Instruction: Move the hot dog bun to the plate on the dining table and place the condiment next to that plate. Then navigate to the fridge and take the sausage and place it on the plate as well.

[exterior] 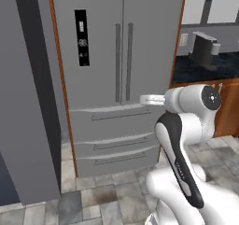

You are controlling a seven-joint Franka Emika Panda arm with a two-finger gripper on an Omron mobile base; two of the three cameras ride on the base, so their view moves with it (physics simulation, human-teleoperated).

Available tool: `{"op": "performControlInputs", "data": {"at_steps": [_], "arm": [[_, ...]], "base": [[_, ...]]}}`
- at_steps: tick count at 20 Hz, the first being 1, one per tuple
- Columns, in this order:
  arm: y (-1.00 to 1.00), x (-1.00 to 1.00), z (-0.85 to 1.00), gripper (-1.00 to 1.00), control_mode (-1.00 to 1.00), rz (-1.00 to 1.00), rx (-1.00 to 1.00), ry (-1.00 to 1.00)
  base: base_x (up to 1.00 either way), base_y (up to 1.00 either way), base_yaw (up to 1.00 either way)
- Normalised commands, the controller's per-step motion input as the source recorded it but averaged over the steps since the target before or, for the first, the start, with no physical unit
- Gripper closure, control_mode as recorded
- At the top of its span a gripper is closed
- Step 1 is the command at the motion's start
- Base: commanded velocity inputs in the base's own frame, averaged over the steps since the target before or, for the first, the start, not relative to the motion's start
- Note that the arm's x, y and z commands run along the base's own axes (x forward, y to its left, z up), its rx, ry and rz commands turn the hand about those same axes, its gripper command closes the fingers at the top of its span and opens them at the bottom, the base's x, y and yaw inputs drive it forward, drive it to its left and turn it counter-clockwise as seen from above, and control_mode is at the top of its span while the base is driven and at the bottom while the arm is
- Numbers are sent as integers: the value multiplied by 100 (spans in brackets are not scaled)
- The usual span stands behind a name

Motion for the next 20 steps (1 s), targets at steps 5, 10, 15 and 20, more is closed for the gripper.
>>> {"op": "performControlInputs", "data": {"at_steps": [5, 10, 15, 20], "arm": [[0, 0, 0, -100, 100, 0, 0, 0], [0, 0, 0, -100, 100, 0, 0, 0], [0, 0, 0, -100, 100, 0, 0, 0], [0, 0, 0, -100, 100, 0, 0, 0]], "base": [[69, 0, -2], [58, 0, 0], [48, 0, 0], [49, 0, 0]]}}
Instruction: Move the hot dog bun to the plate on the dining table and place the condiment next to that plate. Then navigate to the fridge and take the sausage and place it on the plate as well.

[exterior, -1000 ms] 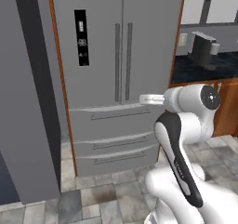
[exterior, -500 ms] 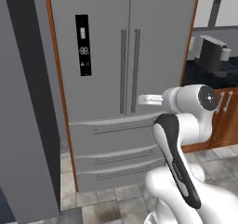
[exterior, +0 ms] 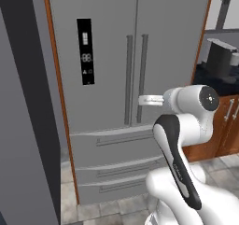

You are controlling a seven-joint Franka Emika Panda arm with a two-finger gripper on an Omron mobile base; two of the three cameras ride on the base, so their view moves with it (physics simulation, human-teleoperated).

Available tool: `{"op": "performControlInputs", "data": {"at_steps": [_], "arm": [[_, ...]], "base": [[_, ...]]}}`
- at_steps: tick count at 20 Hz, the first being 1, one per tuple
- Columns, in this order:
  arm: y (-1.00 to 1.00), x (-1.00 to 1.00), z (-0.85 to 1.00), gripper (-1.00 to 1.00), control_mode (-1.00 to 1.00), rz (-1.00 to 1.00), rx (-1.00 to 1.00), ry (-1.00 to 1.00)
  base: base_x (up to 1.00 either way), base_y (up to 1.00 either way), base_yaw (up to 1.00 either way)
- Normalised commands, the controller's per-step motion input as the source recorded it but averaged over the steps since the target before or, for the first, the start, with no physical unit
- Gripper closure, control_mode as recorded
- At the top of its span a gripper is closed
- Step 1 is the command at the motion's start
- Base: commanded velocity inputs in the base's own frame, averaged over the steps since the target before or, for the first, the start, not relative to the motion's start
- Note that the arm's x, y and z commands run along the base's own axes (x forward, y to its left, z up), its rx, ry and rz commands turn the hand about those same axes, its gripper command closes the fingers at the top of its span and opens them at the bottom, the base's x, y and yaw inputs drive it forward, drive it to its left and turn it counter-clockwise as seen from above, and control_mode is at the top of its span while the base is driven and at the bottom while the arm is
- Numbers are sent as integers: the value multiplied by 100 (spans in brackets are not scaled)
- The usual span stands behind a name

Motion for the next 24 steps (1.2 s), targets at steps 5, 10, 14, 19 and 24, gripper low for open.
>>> {"op": "performControlInputs", "data": {"at_steps": [5, 10, 14, 19, 24], "arm": [[0, 0, 0, -100, 100, 0, 0, 0], [0, 0, 0, -100, 100, 0, 0, 0], [1, -1, -6, -100, -100, 0, -1, 0], [0, -40, -13, -100, -100, 0, -1, -2], [-41, -14, 43, -100, -100, -3, 0, -4]], "base": [[44, 0, 0], [31, 0, 0], [2, 2, 1], [0, 0, 0], [0, 0, 0]]}}
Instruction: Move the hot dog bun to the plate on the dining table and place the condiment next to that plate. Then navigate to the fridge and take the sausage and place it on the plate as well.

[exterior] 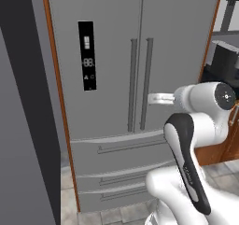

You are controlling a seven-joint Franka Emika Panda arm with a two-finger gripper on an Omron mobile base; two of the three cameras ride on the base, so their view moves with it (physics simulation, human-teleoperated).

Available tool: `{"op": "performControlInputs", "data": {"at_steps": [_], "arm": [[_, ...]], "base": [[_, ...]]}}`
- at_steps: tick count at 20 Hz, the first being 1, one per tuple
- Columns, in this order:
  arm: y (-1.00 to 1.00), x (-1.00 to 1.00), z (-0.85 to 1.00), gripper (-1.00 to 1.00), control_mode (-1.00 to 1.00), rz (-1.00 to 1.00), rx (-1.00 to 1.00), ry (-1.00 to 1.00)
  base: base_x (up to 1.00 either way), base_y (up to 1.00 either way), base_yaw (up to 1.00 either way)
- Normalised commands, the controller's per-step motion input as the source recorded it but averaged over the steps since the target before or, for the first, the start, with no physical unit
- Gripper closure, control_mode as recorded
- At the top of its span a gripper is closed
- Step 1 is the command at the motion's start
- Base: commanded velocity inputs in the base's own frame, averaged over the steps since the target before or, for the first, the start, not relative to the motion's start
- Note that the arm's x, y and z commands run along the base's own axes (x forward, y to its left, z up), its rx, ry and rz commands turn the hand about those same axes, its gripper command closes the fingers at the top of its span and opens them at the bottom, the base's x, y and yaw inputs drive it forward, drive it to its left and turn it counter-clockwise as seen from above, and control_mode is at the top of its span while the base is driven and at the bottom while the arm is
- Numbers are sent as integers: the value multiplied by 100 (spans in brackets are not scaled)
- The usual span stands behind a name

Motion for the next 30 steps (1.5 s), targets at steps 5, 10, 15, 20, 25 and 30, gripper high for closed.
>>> {"op": "performControlInputs", "data": {"at_steps": [5, 10, 15, 20, 25, 30], "arm": [[-38, 22, 48, -100, -100, -3, -3, 0], [-23, 61, 39, -100, -100, -9, -12, 6], [-19, 70, 7, -100, -100, -3, -10, 5], [0, 75, -14, -100, -100, 9, -1, 3], [0, 75, -18, -100, -100, 9, 0, 4], [0, 57, -13, -100, -100, 0, -3, 1]], "base": [[0, 0, 0], [0, 0, 0], [0, 0, 0], [0, 0, 0], [0, 0, 0], [0, 0, 0]]}}
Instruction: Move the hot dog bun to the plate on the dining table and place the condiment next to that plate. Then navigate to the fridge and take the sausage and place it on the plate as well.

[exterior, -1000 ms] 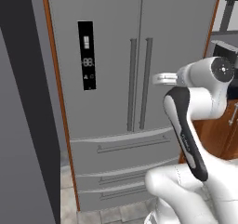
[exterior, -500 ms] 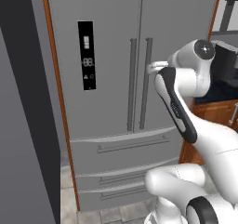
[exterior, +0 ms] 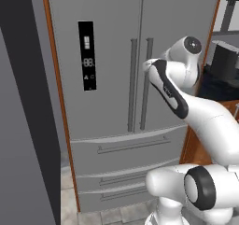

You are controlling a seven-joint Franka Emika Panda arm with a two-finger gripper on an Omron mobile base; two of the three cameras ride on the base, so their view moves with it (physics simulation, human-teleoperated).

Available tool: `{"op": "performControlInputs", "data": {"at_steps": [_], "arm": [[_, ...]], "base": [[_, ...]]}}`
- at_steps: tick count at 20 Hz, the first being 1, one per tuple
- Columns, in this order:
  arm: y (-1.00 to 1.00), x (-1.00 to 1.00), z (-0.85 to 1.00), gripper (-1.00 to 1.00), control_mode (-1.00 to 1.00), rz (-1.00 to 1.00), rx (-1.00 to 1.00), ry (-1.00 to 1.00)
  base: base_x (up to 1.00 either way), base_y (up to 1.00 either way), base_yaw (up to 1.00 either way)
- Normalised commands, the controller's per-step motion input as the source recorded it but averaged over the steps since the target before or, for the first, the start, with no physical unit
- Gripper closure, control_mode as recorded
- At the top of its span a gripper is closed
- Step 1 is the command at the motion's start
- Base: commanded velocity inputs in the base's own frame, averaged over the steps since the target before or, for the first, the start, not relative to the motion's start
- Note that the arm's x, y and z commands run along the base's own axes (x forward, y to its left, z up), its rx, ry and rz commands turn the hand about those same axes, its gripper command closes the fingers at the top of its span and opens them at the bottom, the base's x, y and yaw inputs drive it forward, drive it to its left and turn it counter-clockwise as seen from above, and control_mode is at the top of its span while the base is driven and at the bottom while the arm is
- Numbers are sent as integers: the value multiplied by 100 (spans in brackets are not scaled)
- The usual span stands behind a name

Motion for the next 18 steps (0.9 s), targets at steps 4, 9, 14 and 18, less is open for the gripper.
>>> {"op": "performControlInputs", "data": {"at_steps": [4, 9, 14, 18], "arm": [[0, 57, -8, -100, -100, -6, -4, 0], [3, 67, -8, -100, -100, 0, -2, 0], [2, 62, -10, -100, -100, 0, -1, 0], [0, 63, -8, -100, -100, 0, 0, 0]], "base": [[0, 0, 0], [0, 0, 0], [0, 0, 0], [0, 0, 0]]}}
